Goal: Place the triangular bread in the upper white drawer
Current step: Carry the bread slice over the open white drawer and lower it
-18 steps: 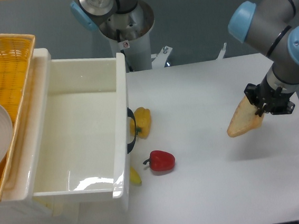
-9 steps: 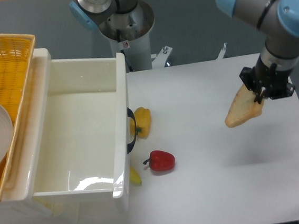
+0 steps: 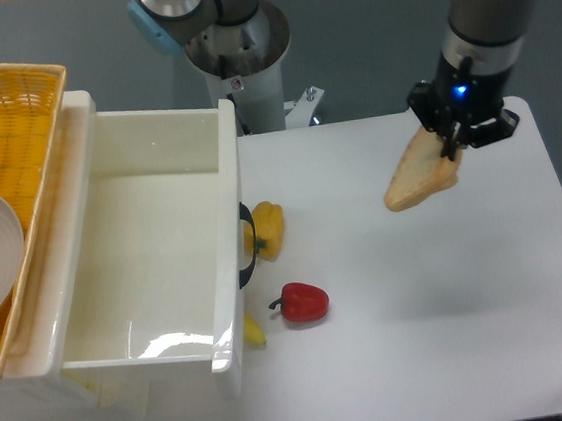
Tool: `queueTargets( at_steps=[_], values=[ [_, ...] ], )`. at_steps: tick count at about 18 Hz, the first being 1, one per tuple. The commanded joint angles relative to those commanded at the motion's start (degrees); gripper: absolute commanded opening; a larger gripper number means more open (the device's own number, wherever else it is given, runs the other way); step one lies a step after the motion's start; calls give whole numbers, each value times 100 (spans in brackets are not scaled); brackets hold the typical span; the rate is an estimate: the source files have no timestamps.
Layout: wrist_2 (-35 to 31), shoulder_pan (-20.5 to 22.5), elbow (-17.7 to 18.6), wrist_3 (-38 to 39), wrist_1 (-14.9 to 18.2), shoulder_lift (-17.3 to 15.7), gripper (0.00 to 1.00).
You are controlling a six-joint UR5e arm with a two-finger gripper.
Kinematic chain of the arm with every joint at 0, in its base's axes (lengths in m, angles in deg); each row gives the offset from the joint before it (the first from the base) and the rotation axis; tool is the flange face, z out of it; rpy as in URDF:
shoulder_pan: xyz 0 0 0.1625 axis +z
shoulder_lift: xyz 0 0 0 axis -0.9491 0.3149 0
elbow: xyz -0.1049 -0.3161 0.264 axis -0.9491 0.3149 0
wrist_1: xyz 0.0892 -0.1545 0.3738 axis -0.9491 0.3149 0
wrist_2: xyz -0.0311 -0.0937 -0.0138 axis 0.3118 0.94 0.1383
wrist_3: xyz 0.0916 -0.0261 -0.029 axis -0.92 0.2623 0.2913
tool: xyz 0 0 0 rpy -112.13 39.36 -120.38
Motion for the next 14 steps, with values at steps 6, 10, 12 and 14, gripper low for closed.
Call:
queueTargets(
  at_steps=[6,10,12,14],
  values=[
    [325,-395,44,465,18,-246,0],
    [404,-826,53,835,18,-404,0],
    [518,-967,79,1010,9,-510,0],
    [536,-1186,79,1239,-9,-510,0]
  ],
)
